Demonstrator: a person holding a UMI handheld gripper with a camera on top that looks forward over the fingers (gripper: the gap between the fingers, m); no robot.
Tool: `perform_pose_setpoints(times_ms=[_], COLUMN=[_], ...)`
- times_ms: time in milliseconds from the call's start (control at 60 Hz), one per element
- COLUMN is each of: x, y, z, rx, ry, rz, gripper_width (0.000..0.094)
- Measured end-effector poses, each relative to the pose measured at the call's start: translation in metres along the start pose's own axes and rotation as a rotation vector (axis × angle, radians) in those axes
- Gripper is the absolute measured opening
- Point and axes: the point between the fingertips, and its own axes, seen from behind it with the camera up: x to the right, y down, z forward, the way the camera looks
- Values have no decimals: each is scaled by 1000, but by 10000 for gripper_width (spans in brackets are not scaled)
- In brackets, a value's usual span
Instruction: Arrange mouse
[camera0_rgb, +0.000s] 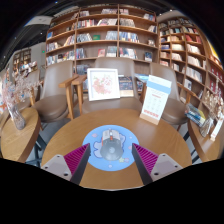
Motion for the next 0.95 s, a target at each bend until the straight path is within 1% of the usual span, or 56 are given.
perform_pose_setpoints(times_ms=[100, 200, 250, 300, 417, 483, 567, 683, 800, 883, 950], x=[9, 29, 30, 26, 17, 15, 13, 23, 33, 40, 43], y=[-2, 7, 14, 25, 55, 71, 86, 94, 99, 99, 99], z=[-69, -140, -175, -205, -264, -290, -315, -337, -346, -352, -352], rx=[49, 95, 121, 134, 131, 126, 136, 139, 153, 168, 171], ry=[24, 89, 100, 81, 17, -4, -17, -11, 2, 39, 36], rz=[-24, -72, -79, -75, -49, -33, -13, -12, -5, -21, -17], gripper_width=[850, 855, 852, 851, 852, 851, 851, 853, 855, 855, 854])
